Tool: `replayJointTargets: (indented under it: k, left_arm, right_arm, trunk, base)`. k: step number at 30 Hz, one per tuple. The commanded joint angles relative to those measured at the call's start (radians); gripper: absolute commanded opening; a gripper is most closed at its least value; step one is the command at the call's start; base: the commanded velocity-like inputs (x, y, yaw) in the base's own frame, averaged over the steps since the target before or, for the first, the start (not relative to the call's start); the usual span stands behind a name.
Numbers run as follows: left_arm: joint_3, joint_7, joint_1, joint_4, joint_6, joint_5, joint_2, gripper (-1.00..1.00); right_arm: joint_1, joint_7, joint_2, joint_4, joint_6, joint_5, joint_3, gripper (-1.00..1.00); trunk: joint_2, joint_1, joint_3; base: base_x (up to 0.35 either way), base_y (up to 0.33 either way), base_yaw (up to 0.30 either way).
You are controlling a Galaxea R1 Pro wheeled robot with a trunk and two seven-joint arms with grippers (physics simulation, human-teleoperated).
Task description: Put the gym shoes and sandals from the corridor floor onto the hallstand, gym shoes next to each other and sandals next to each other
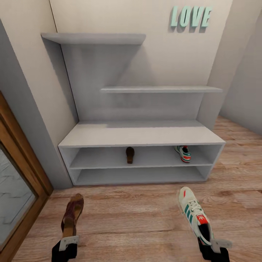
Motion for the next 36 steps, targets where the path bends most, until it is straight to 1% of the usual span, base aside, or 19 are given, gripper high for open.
replayJointTargets:
  k: [1,2,3,4,5,6,7,8,10,11,12,13,15,18,21,23,26,33,36]
  left_arm:
    - [0.009,0.0,-0.014,0.001,0.014,-0.014,0.0,-1.0]
    - [0.009,0.0,-0.04,0.0,0.052,-0.014,0.0,-1.0]
    - [0.01,0.001,-0.053,0.0,0.075,-0.014,-0.001,-1.0]
    - [0.01,0.006,-0.082,-0.001,0.124,-0.014,-0.001,-1.0]
    - [0.01,0.01,-0.097,-0.002,0.15,-0.013,-0.002,-1.0]
    - [0.009,0.022,-0.129,-0.002,0.203,-0.013,-0.005,-1.0]
    - [0.009,0.029,-0.146,-0.002,0.23,-0.013,-0.007,-1.0]
    - [0.009,0.044,-0.18,-0.003,0.281,-0.013,-0.015,-1.0]
    - [0.008,0.06,-0.213,-0.003,0.327,-0.016,-0.025,-1.0]
    - [0.006,0.075,-0.245,-0.003,0.367,-0.022,-0.039,-1.0]
    - [0.004,0.082,-0.26,-0.003,0.383,-0.026,-0.045,-1.0]
    - [0.0,0.1,-0.291,-0.004,0.411,-0.037,-0.059,-1.0]
    - [-0.005,0.12,-0.322,-0.003,0.433,-0.052,-0.071,-1.0]
    - [-0.016,0.188,-0.389,-0.003,0.482,-0.09,-0.102,-1.0]
    - [-0.02,0.254,-0.438,-0.003,0.527,-0.112,-0.133,-1.0]
    - [-0.021,0.277,-0.473,-0.003,0.555,-0.118,-0.147,-1.0]
    - [-0.022,0.284,-0.493,-0.003,0.565,-0.122,-0.151,-1.0]
    - [-0.024,0.285,-0.485,-0.003,0.55,-0.123,-0.152,-1.0]
    - [-0.031,0.285,-0.484,-0.003,0.55,-0.123,-0.153,-1.0]
  right_arm:
    - [-0.001,-0.017,-0.002,0.001,-0.003,0.01,-0.015,-1.0]
    - [-0.001,-0.042,-0.006,0.001,-0.003,0.005,-0.041,-1.0]
    - [-0.001,-0.052,-0.008,0.001,-0.003,0.003,-0.053,-1.0]
    - [-0.001,-0.067,-0.011,0.001,-0.003,0.0,-0.076,-1.0]
    - [-0.001,-0.072,-0.013,0.001,-0.003,-0.001,-0.087,-1.0]
    - [-0.001,-0.079,-0.019,0.001,-0.003,-0.002,-0.103,-1.0]
    - [-0.001,-0.082,-0.023,0.001,-0.002,-0.003,-0.11,-1.0]
    - [-0.001,-0.086,-0.032,0.0,-0.002,-0.004,-0.121,-1.0]
    - [-0.001,-0.088,-0.039,0.0,-0.002,-0.005,-0.129,-1.0]
    - [-0.001,-0.089,-0.044,-0.001,-0.002,-0.006,-0.134,-1.0]
    - [-0.001,-0.09,-0.046,-0.001,-0.002,-0.006,-0.135,-1.0]
    - [-0.001,-0.09,-0.048,-0.001,-0.001,-0.007,-0.138,-1.0]
    - [-0.001,-0.09,-0.049,-0.001,-0.001,-0.008,-0.14,-1.0]
    - [-0.001,-0.09,-0.045,0.0,0.0,-0.008,-0.141,-1.0]
    - [-0.001,-0.089,-0.043,0.001,0.001,-0.009,-0.141,-1.0]
    - [-0.001,-0.088,-0.042,0.001,0.001,-0.009,-0.141,-1.0]
    - [-0.001,-0.088,-0.042,-0.001,0.002,-0.009,-0.142,-1.0]
    - [-0.001,-0.09,-0.041,-0.004,0.002,-0.009,-0.142,-1.0]
    - [-0.001,-0.09,-0.041,-0.004,0.002,-0.009,-0.142,-1.0]
  trunk:
    - [0.0,0.0,-0.001]
    - [0.0,0.0,-0.001]
    - [0.0,0.0,-0.001]
    - [0.0,0.0,-0.001]
    - [0.0,0.0,-0.001]
    - [0.0,0.0,-0.001]
    - [0.0,0.0,-0.001]
    - [0.0,0.0,-0.001]
    - [0.0,0.0,-0.001]
    - [0.0,0.0,-0.001]
    - [0.0,0.0,-0.001]
    - [0.0,0.0,-0.001]
    - [0.0,0.0,-0.001]
    - [0.0,0.0,-0.001]
    - [0.0,0.0,-0.001]
    - [0.0,0.0,-0.001]
    - [0.0,0.0,-0.001]
    - [0.0,0.0,-0.001]
    - [0.0,0.0,-0.001]
  base:
    - [0.0,0.0,0.0]
    - [0.0,0.0,0.0]
    - [0.0,0.0,0.0]
    - [0.0,0.0,0.0]
    - [0.0,0.0,0.0]
    - [0.0,0.0,0.0]
    - [0.0,0.0,0.0]
    - [0.0,0.0,0.0]
    - [0.0,0.0,0.0]
    - [0.0,0.0,0.0]
    - [0.0,0.0,0.0]
    - [0.0,0.0,0.0]
    - [0.0,0.0,0.0]
    - [0.0,0.0,0.0]
    - [0.0,0.0,0.0]
    - [0.0,0.0,0.0]
    - [0.0,0.0,0.0]
    - [0.011,0.0,0.0]
    - [0.191,-0.007,-0.002]
